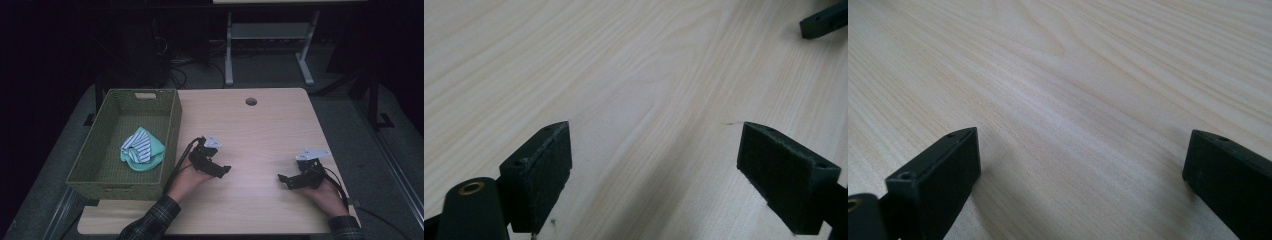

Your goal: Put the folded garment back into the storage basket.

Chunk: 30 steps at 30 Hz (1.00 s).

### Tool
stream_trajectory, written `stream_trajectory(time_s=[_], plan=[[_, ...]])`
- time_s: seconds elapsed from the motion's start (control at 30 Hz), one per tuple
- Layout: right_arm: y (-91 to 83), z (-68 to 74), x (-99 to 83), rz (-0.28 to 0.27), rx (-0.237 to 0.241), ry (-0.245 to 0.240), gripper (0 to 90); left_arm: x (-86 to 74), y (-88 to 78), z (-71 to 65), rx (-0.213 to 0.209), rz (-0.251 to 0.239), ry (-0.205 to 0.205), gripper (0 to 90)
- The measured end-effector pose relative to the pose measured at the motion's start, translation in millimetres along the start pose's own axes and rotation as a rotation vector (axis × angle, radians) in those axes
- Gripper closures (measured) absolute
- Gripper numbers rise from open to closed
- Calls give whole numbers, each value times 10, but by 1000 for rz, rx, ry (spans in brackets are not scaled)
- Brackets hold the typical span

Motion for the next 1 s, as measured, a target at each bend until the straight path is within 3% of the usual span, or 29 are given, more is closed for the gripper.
stream_trajectory(time_s=[0.33, 0.47, 0.6, 1.0], plan=[[0, 0, 0, 0, 0, 0, 17, -202, 201, -48, -1, 50, 17, 137], [-1, 2, 0, 0, 1, 0, 17, -219, 217, -49, 38, 26, 39, 132], [-1, 2, -1, 0, 1, 0, 17, -230, 231, -56, 46, -39, 39, 125], [-1, 2, -1, 1, 1, -1, 17, -229, 231, -56, 46, -39, 39, 126]])
Point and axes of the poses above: each handheld gripper's, and its own axes: y roughly forward along the jaws, x roughly out of its top, z roughly to its left, the point moved 9 cm from there along y, roughly forward along the jaws, and after that the axes turned 12 degrees about y, right-handed, at the moved point
